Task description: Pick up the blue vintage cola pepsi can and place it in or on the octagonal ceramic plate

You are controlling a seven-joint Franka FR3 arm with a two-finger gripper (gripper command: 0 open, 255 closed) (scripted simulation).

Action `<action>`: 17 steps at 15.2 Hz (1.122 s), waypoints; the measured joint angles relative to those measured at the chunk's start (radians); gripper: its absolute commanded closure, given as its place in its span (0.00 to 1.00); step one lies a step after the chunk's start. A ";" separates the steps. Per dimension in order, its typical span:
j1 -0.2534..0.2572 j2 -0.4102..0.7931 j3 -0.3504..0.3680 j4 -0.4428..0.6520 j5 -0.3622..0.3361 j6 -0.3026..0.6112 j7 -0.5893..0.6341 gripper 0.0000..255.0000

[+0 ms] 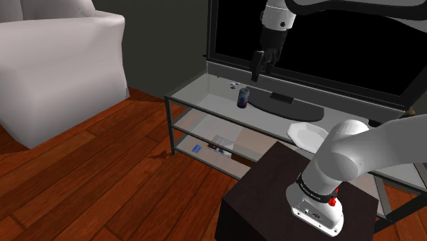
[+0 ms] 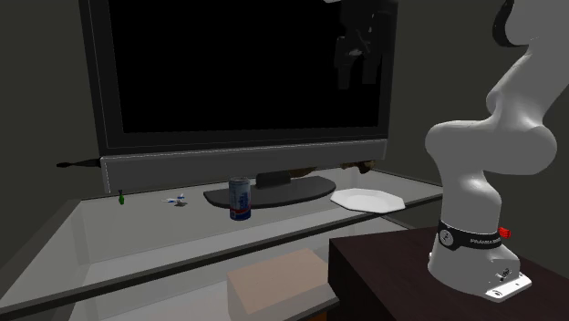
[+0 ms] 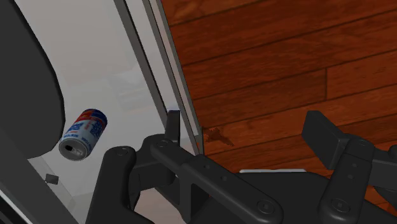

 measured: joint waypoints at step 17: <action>-0.074 0.350 -0.204 -0.011 -0.074 0.345 -0.217 0.00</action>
